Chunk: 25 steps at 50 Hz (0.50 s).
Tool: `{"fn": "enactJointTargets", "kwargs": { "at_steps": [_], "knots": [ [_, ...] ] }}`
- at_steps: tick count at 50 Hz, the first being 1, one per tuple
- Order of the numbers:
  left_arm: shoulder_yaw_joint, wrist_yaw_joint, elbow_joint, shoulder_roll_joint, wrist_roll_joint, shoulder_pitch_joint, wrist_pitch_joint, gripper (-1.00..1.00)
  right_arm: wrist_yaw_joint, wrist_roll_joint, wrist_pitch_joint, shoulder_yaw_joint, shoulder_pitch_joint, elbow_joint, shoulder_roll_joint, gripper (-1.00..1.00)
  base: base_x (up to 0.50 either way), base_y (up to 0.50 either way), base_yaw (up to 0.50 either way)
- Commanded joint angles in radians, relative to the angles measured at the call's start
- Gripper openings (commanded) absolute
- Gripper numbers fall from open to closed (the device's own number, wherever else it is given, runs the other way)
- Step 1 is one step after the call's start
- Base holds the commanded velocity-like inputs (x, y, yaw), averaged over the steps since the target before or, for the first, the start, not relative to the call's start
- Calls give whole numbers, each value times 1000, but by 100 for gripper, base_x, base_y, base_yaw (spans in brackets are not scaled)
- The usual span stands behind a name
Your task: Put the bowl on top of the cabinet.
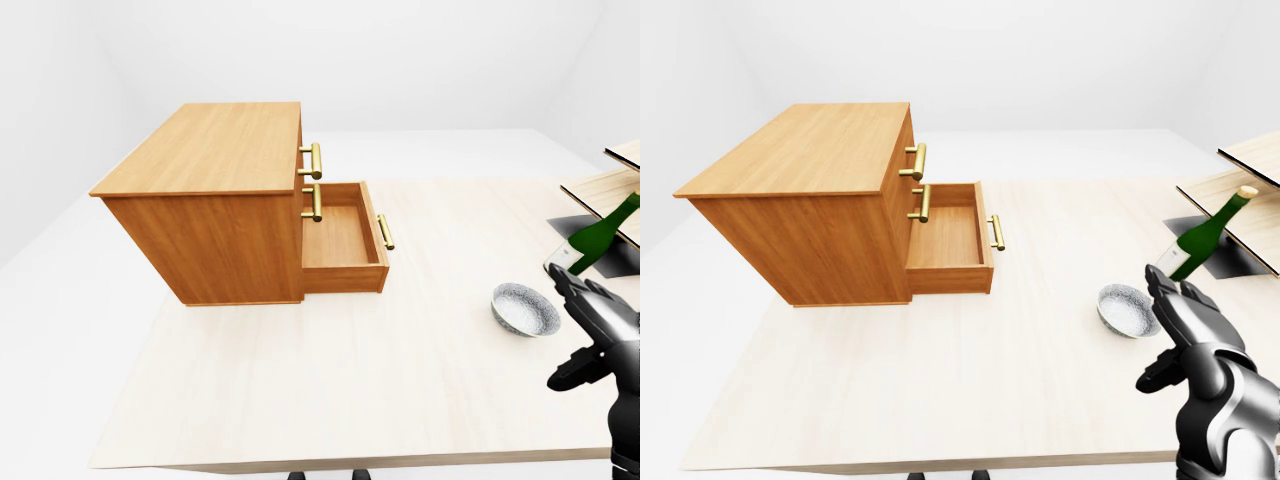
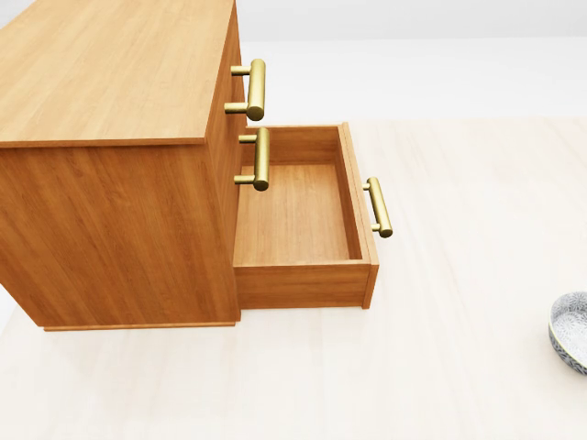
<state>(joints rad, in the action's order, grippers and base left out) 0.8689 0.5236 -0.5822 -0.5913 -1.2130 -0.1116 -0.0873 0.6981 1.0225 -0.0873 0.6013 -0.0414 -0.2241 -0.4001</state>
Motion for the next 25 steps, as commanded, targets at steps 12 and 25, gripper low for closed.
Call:
{"fn": "enactJointTargets", "kwargs": {
  "at_steps": [12, 25],
  "knots": [
    [2, 0, 4, -5, -8, -1, 0, 100, 0, 8, 0, -7, -28, 68, 5, 100, 0, 0, 0],
    [0, 0, -6, 0, -10, 2, 0, 100, 0, -6, 0, -22, -4, 141, -24, 100, 0, 0, 0]
  ]
}}
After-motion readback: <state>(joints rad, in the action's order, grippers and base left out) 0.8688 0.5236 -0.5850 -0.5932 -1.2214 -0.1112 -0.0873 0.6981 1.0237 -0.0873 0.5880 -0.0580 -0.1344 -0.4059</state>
